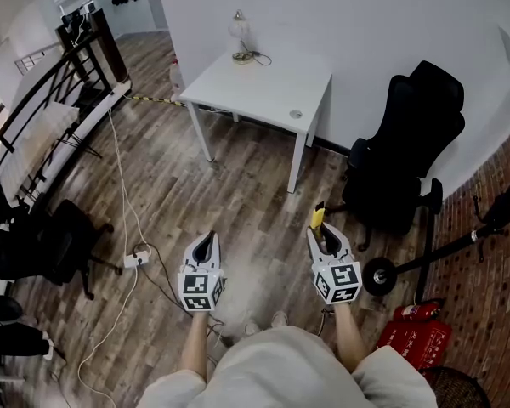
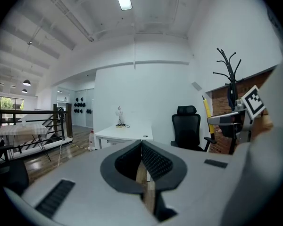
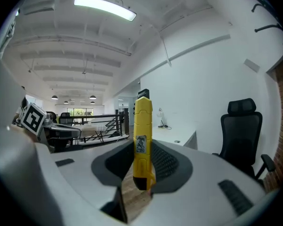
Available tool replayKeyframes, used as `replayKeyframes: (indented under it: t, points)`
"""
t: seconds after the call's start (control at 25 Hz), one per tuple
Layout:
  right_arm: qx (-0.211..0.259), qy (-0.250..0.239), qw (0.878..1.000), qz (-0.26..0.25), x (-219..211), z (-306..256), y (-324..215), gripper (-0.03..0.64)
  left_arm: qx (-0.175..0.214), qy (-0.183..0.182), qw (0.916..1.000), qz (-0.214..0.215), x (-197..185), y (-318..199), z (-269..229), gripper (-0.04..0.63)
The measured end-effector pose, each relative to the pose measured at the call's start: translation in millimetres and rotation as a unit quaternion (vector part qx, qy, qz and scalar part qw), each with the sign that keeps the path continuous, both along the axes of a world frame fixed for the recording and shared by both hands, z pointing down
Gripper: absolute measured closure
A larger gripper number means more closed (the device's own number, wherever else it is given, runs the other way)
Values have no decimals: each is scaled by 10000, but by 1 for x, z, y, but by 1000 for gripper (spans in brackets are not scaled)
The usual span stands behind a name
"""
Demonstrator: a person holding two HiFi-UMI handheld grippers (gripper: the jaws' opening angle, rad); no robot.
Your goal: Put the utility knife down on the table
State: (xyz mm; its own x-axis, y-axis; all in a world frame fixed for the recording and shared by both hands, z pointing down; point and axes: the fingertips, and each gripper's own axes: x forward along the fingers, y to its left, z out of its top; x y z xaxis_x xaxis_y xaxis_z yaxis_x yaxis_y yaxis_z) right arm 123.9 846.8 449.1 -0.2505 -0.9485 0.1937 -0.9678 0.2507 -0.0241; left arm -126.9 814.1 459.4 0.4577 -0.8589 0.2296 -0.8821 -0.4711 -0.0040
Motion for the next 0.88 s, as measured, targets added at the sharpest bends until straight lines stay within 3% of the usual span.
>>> replayKeyframes:
  t: [0.4, 0.88]
  points:
    - [7, -13, 9998, -183, 36, 5, -16, 508, 16, -150, 9998, -87, 39, -8, 4, 589]
    - [-89, 37, 9994, -332, 39, 20, -81, 508, -110, -62, 9995, -297, 39, -64, 24, 589]
